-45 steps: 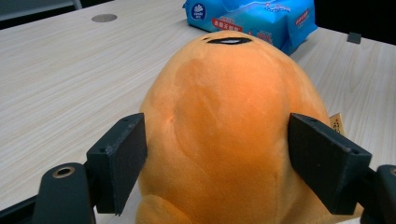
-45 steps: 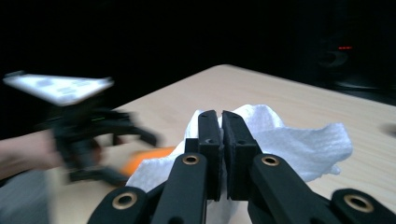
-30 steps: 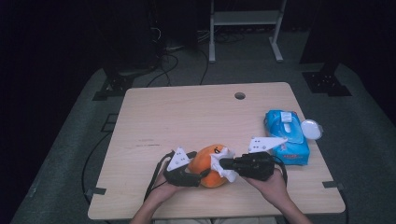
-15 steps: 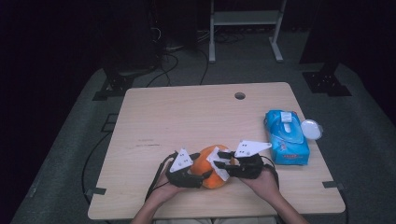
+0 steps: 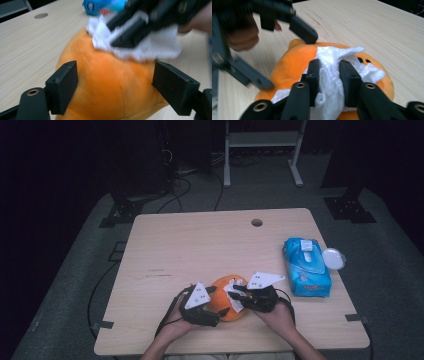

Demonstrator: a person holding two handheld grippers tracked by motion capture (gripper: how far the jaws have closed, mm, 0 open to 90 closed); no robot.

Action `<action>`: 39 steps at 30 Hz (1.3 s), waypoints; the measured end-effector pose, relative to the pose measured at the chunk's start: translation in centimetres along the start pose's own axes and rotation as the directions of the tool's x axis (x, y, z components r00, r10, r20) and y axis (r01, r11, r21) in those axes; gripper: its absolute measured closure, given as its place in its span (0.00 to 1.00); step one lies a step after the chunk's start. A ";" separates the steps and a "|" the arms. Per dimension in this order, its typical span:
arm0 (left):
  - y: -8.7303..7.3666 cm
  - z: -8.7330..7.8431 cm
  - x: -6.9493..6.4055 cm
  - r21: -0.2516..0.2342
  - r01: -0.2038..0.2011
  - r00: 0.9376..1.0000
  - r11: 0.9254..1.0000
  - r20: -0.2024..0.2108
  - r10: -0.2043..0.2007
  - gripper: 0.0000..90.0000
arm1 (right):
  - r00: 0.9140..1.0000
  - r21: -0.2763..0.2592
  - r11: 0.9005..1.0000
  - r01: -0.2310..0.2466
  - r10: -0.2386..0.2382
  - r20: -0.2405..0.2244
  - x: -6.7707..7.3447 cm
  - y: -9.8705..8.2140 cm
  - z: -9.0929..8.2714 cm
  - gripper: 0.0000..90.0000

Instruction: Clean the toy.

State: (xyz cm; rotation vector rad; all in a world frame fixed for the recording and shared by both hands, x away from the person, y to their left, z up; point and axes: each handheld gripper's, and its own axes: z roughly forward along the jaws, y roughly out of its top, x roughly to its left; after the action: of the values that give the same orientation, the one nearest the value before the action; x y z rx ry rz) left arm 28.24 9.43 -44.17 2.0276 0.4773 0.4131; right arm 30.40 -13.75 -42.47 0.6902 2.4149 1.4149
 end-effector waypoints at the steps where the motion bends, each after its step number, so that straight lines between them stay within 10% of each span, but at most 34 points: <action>1: 0.0 0.0 0.2 -0.006 0.012 1.000 1.000 0.002 -0.012 0.25 | 1.000 0.001 1.000 -0.003 0.003 0.000 -0.1 0.0 -0.1 0.84; 10: -0.5 -0.1 1.1 0.002 0.018 1.000 1.000 -0.018 -0.018 0.27 | 0.997 -0.017 0.998 -0.061 0.062 0.052 -1.6 -0.7 -1.5 0.87; 17: -1.4 -0.4 2.3 0.021 0.049 0.998 0.999 -0.030 -0.048 0.27 | 1.000 -0.008 1.000 0.004 -0.004 -0.016 1.6 0.0 -0.8 0.87; 21: -1.4 -0.3 2.5 0.015 0.072 0.997 0.997 -0.032 -0.071 0.27 | 0.997 -0.025 0.998 -0.065 0.066 0.040 -0.9 -0.7 -1.7 0.87; 29: -0.5 -0.1 1.5 -0.015 0.089 0.996 0.996 0.002 -0.089 0.24 | 0.996 -0.013 0.997 -0.081 0.081 0.035 -0.9 -1.3 -1.2 0.87; 35: -0.9 -0.4 2.4 -0.007 0.098 0.991 0.995 -0.088 -0.099 0.32 | 0.993 -0.019 0.993 -0.112 0.113 0.033 -1.5 -1.3 -1.6 0.87; 39: -1.3 -0.8 3.4 -0.003 0.145 0.983 0.989 -0.115 -0.144 0.33 | 0.998 -0.014 0.998 -0.064 0.064 0.004 0.5 -1.0 -1.3 0.87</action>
State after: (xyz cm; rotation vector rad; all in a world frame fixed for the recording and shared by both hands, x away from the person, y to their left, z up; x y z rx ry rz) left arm 30.57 12.26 -44.59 1.9665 0.6929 0.4417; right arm 29.16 -14.89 -42.70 0.7736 2.3970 1.4519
